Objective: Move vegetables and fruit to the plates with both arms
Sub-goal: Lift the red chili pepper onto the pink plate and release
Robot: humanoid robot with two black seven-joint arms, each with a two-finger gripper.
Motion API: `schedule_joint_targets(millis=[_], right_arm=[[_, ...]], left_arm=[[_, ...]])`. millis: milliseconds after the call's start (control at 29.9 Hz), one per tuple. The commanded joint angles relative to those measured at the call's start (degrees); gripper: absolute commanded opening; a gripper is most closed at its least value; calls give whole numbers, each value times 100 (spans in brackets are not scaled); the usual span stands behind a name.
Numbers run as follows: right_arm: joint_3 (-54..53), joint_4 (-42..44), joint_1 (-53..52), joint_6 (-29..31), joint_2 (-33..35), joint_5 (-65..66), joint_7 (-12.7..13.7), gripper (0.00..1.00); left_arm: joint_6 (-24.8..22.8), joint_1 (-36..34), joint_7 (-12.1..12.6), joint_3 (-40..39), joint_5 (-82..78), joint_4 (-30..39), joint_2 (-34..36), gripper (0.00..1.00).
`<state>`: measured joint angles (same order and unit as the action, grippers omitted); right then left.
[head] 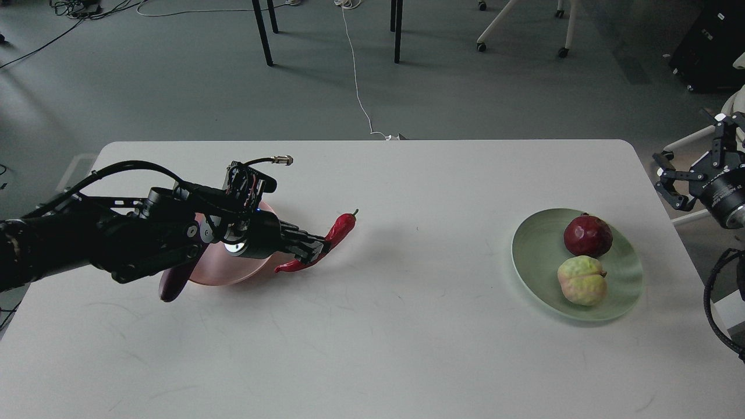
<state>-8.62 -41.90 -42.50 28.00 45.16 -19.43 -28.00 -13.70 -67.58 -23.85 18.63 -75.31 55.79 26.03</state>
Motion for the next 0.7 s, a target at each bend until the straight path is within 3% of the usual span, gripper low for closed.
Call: schedule_joint_targets(millis=[0, 167, 301, 502, 602, 669], right_arm=[[1, -2, 22, 0, -7, 0, 0, 97], [10, -2, 22, 0, -42, 0, 0, 97], [1, -28, 22, 0, -77, 0, 0, 97], [1, -37, 31, 0, -156, 9, 0, 97], [1, -29, 31, 0, -183, 9, 0, 97], [1, -28, 31, 0, -183, 9, 0, 97]], left_arm=[[-1, -212, 30, -17, 349, 283, 428, 17], [-28, -160, 109, -184, 552, 564, 1104, 18], [-115, 77, 337, -193, 798, 766, 1606, 18], [-124, 342, 469, -228, 903, 855, 1870, 19], [-116, 359, 548, -228, 1166, 855, 1870, 24], [-107, 359, 610, -228, 1308, 846, 1853, 35]])
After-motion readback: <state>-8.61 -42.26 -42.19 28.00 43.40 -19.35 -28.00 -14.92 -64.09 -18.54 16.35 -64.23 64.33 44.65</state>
